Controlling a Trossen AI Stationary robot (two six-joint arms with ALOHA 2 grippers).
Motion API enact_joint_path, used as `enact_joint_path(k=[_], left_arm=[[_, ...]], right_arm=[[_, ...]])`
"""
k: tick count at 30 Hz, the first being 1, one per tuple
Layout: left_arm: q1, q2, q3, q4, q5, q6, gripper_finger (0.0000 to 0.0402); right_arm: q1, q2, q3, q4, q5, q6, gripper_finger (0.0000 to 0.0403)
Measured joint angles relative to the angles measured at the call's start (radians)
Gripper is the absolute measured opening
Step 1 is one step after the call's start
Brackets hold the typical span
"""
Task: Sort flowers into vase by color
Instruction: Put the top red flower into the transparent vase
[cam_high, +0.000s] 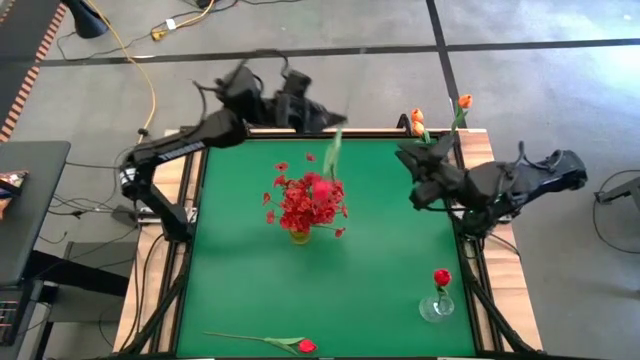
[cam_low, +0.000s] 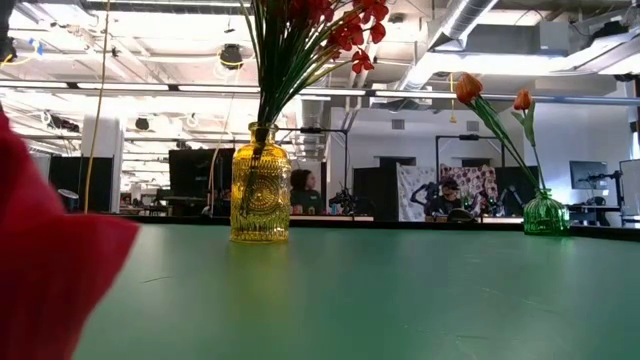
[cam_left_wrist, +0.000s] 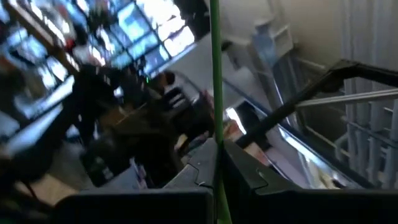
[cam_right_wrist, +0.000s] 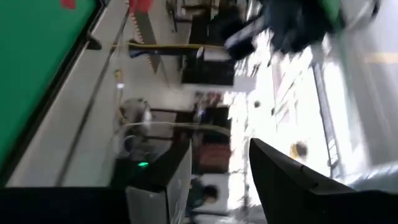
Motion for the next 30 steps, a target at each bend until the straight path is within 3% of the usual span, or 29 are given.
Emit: enact_joint_path(k=[7, 13, 19, 30], left_arm=[[-0.041, 0.057, 0.000, -0.009, 0.004, -0.020, 0.0000], [-0.040, 0.057, 0.000, -0.094, 0.002, 0.026, 0.0000], [-0.040, 0.056, 0.000, -0.156, 0.024, 0.029, 0.0000], [-0.029, 0.057, 0.000, -0.258, 0.025, 0.015, 0.0000]], right_arm=[[-0.033, 0.112, 0.000, 0.308, -0.139, -0.280, 0.0186], [-0.081, 0.167, 0.000, 0.516, -0.224, -0.377, 0.0186], [-0.145, 0.166, 0.000, 0.507, -0.230, -0.389, 0.0186], [-0.234, 0.188, 0.000, 0.487, -0.334, -0.426, 0.0186]])
